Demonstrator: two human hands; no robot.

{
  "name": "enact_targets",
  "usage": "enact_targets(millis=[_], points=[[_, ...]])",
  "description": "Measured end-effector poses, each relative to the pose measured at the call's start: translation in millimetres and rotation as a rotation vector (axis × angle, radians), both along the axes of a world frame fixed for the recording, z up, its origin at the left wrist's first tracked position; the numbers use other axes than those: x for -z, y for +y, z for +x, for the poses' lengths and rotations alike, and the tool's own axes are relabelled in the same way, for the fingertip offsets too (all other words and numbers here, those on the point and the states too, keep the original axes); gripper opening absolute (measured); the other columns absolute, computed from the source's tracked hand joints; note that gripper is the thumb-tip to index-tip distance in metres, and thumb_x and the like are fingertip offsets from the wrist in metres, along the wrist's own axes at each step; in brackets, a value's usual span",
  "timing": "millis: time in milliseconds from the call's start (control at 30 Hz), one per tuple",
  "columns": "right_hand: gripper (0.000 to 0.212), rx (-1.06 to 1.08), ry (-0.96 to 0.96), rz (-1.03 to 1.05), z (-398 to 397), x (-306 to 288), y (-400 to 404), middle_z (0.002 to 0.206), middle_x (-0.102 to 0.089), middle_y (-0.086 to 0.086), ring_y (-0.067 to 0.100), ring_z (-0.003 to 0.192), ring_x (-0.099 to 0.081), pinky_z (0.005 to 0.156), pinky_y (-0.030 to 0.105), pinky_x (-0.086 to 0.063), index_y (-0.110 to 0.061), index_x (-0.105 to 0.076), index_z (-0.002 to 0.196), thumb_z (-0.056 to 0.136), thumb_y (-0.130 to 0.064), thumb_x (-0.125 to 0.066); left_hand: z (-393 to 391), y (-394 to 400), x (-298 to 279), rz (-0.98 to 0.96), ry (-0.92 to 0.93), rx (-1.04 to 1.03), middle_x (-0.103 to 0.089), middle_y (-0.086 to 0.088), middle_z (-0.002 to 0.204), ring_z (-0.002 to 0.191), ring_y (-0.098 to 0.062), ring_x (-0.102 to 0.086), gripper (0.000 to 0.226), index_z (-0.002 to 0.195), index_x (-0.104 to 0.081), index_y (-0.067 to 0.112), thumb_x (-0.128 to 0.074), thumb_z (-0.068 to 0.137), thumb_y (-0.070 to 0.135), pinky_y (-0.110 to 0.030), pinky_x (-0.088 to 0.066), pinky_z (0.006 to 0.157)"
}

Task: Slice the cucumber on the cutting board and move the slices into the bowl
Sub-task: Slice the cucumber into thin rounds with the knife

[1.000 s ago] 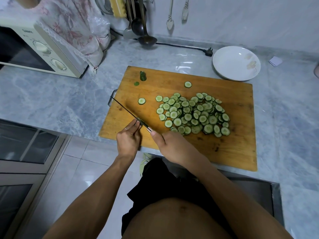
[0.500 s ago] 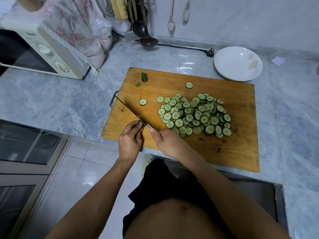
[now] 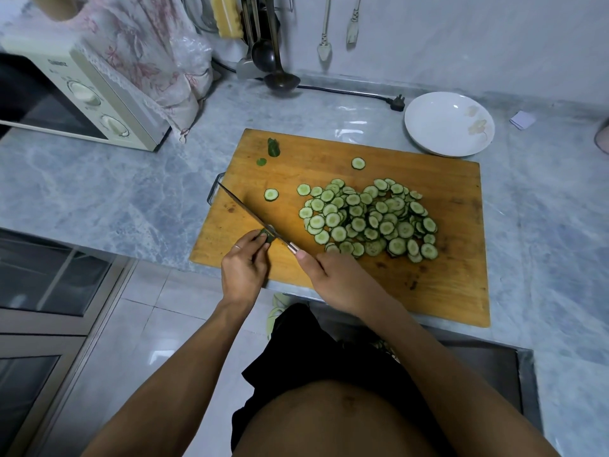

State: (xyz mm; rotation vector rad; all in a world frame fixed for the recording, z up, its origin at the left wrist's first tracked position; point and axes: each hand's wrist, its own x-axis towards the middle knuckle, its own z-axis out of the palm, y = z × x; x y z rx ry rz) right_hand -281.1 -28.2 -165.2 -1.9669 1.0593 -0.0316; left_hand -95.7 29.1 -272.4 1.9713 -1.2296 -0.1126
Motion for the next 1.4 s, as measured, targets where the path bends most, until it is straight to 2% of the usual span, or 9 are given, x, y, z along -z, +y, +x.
enact_targets(millis=[100,333,500,600,767,1000,1100,1233,1400], points=[[0.057,-0.023,-0.001,-0.013,0,-3,3,0.058,-0.038,0.004,0.017,0.052,-0.038,0.051,0.034,-0.025,-0.012,-0.035,0.061,0.104,-0.050,-0.032,-2,0,-1,-0.015,0.039,-0.010,-0.070,-0.015,0.113,0.097,-0.011,-0.063,0.020,0.102,-0.075,-0.001,-0.069,0.084,-0.006,0.000,-0.037,0.091],[0.058,-0.038,0.017,-0.039,0,-5,11,0.058,-0.039,0.004,0.014,0.053,-0.039,0.050,0.028,-0.026,-0.012,-0.035,0.060,0.104,-0.050,-0.032,-2,2,-1,-0.043,0.082,-0.014,-0.069,-0.020,0.113,0.102,0.012,-0.050,0.025,0.100,-0.074,-0.005,-0.062,0.080,-0.017,0.002,-0.037,0.090],[0.059,-0.033,0.010,-0.027,6,-4,11,0.056,-0.037,0.004,0.014,0.051,-0.037,0.048,0.029,-0.023,-0.012,-0.034,0.058,0.105,-0.047,-0.030,-1,1,1,-0.012,0.084,-0.010,-0.069,-0.016,0.115,0.098,-0.008,-0.065,0.026,0.101,-0.075,-0.002,-0.061,0.081,-0.014,-0.006,-0.044,0.091],[0.060,-0.047,0.018,-0.023,12,-3,10,0.057,-0.039,0.006,0.015,0.053,-0.038,0.048,0.029,-0.023,-0.011,-0.036,0.059,0.105,-0.048,-0.028,0,0,2,0.018,0.082,0.015,-0.069,-0.015,0.116,0.098,-0.019,-0.069,0.025,0.102,-0.075,-0.001,-0.061,0.083,-0.009,-0.022,-0.051,0.089],[0.063,-0.034,0.020,-0.032,27,3,5,0.056,-0.044,0.009,0.019,0.052,-0.042,0.048,0.034,-0.026,-0.008,-0.039,0.058,0.105,-0.049,-0.028,3,0,3,0.038,0.050,0.016,-0.071,-0.017,0.111,0.094,-0.025,-0.072,0.027,0.100,-0.077,0.002,-0.056,0.082,0.005,-0.036,-0.059,0.078],[0.060,-0.003,0.032,-0.030,40,20,6,0.058,-0.043,0.004,0.027,0.070,-0.045,0.062,0.032,-0.027,-0.013,-0.040,0.058,0.105,-0.047,-0.027,1,2,1,0.031,0.062,0.028,-0.070,-0.012,0.116,0.098,-0.021,-0.070,0.026,0.102,-0.077,0.005,-0.058,0.084,0.007,-0.031,-0.057,0.081],[0.062,0.025,0.005,0.013,35,17,0,0.056,-0.042,0.006,0.026,0.063,-0.044,0.058,0.033,-0.025,-0.012,-0.038,0.056,0.105,-0.048,-0.029,0,3,0,0.031,0.062,0.014,-0.070,-0.013,0.117,0.100,-0.022,-0.068,0.024,0.106,-0.075,0.003,-0.066,0.085,-0.002,-0.022,-0.050,0.090],[0.062,0.067,0.029,0.031,27,15,-10,0.057,-0.040,0.005,0.018,0.051,-0.039,0.049,0.033,-0.024,-0.011,-0.038,0.060,0.104,-0.052,-0.025,1,3,-3,0.020,0.054,0.037,-0.068,-0.012,0.114,0.096,-0.024,-0.067,0.024,0.108,-0.075,0.004,-0.066,0.086,-0.004,-0.017,-0.047,0.088],[0.061,0.081,0.021,-0.007,5,16,-14,0.056,-0.036,0.006,0.018,0.049,-0.035,0.050,0.031,-0.023,-0.008,-0.036,0.063,0.104,-0.052,-0.026,0,0,-5,-0.001,0.048,0.022,-0.071,-0.012,0.109,0.097,-0.025,-0.067,0.023,0.104,-0.075,0.003,-0.069,0.083,-0.005,-0.008,-0.042,0.091]])
